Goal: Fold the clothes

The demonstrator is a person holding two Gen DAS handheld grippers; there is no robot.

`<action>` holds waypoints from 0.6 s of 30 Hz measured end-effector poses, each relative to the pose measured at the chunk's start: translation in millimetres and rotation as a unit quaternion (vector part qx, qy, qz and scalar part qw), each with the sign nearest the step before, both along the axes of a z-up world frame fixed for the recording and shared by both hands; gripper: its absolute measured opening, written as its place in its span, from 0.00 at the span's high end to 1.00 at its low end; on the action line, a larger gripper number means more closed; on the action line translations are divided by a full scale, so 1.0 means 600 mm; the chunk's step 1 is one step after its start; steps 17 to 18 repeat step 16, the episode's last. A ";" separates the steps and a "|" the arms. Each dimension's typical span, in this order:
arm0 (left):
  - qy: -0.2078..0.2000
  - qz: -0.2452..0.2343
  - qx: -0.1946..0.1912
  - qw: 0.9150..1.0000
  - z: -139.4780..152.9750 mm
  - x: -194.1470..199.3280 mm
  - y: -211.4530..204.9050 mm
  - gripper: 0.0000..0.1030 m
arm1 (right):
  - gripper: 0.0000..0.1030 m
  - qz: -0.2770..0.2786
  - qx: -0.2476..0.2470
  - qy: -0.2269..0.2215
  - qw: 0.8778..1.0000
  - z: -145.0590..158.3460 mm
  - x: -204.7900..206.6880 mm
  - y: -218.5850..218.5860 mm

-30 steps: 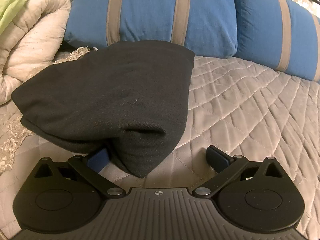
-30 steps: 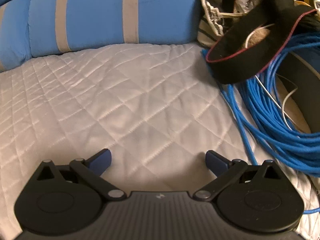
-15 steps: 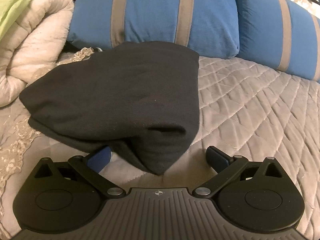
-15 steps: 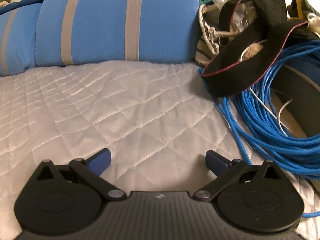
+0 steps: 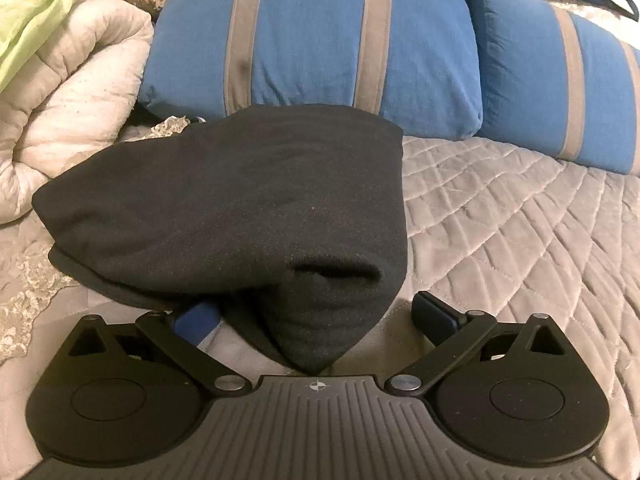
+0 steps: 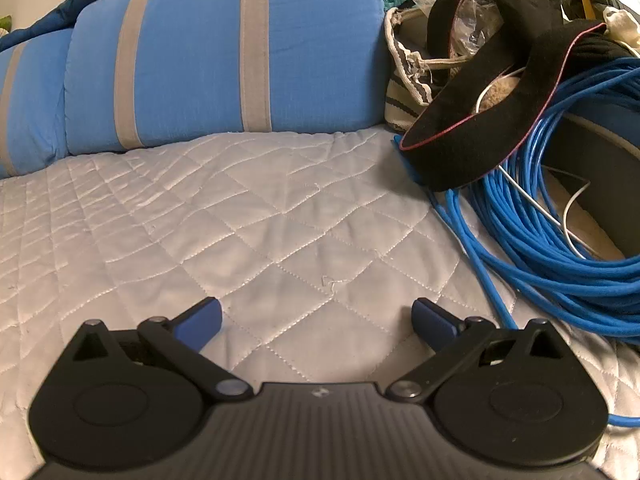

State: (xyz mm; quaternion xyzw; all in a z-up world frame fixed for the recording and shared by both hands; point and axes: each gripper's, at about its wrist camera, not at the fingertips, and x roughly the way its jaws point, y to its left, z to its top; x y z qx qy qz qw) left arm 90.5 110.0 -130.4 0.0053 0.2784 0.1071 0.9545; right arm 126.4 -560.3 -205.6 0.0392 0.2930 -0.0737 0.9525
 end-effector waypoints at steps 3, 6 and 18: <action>-0.003 -0.001 -0.003 1.000 0.000 -0.001 0.003 0.00 | 0.01 0.000 0.000 0.000 1.000 0.000 0.000 0.000; -0.006 -0.001 -0.007 1.000 0.000 -0.001 0.004 0.00 | 0.01 0.000 0.000 0.000 1.000 0.000 0.000 0.000; -0.011 -0.003 -0.014 1.000 -0.003 -0.003 0.007 0.00 | 0.01 0.000 0.000 0.000 1.000 0.000 0.000 0.001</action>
